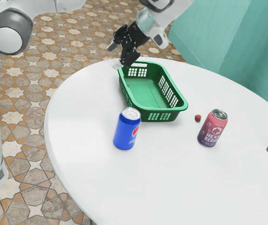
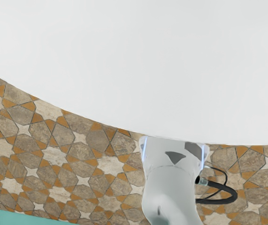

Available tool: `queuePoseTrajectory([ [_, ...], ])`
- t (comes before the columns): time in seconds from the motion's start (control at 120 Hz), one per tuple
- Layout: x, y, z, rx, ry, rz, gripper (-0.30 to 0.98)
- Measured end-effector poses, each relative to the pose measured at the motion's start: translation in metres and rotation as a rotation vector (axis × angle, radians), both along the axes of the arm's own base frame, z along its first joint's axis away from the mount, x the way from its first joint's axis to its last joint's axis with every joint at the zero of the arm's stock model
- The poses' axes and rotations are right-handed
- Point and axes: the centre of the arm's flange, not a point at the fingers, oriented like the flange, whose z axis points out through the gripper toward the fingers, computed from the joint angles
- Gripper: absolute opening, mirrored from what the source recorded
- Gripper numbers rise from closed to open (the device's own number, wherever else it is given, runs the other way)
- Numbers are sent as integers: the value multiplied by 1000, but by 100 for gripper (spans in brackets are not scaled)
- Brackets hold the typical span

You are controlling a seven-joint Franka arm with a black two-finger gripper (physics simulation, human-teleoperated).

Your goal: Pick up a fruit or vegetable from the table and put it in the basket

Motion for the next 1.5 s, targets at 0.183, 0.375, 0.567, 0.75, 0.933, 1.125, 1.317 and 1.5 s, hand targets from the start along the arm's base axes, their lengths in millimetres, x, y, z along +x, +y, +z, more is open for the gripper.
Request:
queuePoseTrajectory([
  [0.183, 70, -61, -32, 55, -284, -160, 69],
  [0.375, 159, -13, -63, -9, -531, -170, 69],
  [0.567, 241, 23, -67, -118, -708, -187, 69],
  [0.75, 269, 51, -112, -222, -716, -177, 69],
  [0.933, 279, 35, -133, -261, -717, -236, 69],
  [1.125, 282, 25, -133, -264, -737, -294, 69],
  [1.317, 291, 22, -163, -279, -702, -339, 69],
  [1.5, 295, 21, -181, -292, -679, -376, 69],
])
